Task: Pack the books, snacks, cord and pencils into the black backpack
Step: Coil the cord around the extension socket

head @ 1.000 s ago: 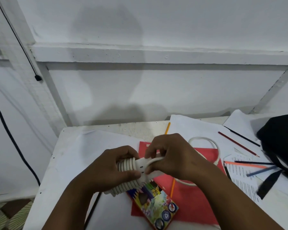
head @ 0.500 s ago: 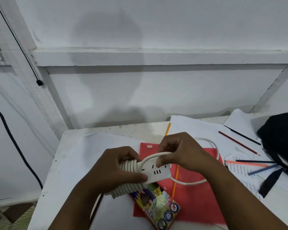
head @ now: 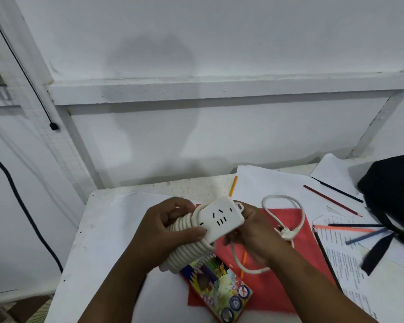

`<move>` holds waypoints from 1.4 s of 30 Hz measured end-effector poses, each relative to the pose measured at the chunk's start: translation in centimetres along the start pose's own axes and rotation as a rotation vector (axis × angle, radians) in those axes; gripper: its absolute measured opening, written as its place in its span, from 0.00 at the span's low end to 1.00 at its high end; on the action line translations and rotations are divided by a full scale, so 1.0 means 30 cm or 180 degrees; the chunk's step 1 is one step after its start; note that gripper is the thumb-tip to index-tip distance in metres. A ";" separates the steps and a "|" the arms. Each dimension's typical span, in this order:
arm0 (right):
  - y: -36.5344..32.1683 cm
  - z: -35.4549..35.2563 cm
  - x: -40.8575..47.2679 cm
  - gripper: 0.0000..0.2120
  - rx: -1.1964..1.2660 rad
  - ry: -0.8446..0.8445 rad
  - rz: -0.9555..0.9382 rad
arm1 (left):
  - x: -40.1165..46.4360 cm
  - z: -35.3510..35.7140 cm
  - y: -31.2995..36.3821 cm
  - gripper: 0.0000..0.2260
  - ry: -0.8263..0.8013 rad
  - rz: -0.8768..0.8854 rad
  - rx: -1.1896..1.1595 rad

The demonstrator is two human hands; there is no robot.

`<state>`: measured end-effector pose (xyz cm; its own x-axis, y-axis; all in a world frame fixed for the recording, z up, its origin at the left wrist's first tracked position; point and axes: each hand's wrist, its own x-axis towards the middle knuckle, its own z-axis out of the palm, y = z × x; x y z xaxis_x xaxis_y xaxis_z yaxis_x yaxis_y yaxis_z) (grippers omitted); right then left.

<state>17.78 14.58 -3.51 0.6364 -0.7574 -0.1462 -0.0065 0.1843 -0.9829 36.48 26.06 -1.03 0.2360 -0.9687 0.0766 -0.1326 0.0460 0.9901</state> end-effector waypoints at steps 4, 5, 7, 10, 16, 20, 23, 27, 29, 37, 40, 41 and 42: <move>0.002 0.039 -0.027 0.16 -0.0437 0.0144 0.0145 | -0.011 0.021 0.002 0.23 0.0111 -0.0034 -0.0307; 0.004 0.046 -0.034 0.17 -0.0600 0.0148 0.0115 | -0.013 0.027 0.003 0.23 0.0128 -0.0007 -0.0291; 0.003 0.053 -0.050 0.19 -0.0918 0.0106 0.0001 | -0.016 0.041 0.002 0.21 0.0268 -0.0001 -0.0337; -0.014 0.046 -0.077 0.14 -0.1287 -0.0219 -0.0196 | -0.015 0.047 0.001 0.19 0.0621 0.0030 -0.0280; -0.026 0.011 -0.106 0.12 -0.2364 -0.0369 -0.0502 | -0.013 0.026 -0.028 0.17 0.1142 -0.0041 -0.0216; -0.084 -0.005 -0.116 0.08 -0.2934 -0.0430 -0.0798 | -0.016 0.039 -0.055 0.17 0.1281 -0.0093 -0.0190; -0.113 -0.018 -0.119 0.07 -0.3338 -0.0505 -0.0968 | -0.018 0.039 -0.062 0.16 0.1333 -0.0074 -0.0089; -0.168 -0.029 -0.127 0.04 -0.3382 -0.0600 -0.0636 | -0.017 0.040 -0.057 0.17 0.1495 -0.0056 -0.0136; -0.195 -0.028 -0.138 0.04 -0.3407 -0.0740 -0.0458 | -0.017 0.042 -0.063 0.17 0.1527 -0.0078 -0.0113; -0.250 -0.024 -0.140 0.07 -0.4083 -0.0475 -0.0838 | -0.022 0.051 -0.077 0.17 0.1558 -0.0012 0.0363; -0.254 -0.011 -0.132 0.05 -0.4174 -0.0371 -0.1056 | -0.019 0.052 -0.069 0.18 0.1416 -0.0019 0.0475; -0.254 -0.005 -0.126 0.05 -0.4188 -0.0389 -0.1109 | -0.019 0.051 -0.065 0.19 0.1341 -0.0020 0.0512; -0.254 0.000 -0.119 0.05 -0.4153 -0.0416 -0.1174 | -0.018 0.049 -0.060 0.19 0.1260 -0.0019 0.0570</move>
<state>15.56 15.88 4.51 0.8270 -0.5556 0.0859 -0.4934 -0.7904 -0.3632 35.16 26.15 -3.02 0.5838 -0.7989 0.1447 -0.2868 -0.0362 0.9573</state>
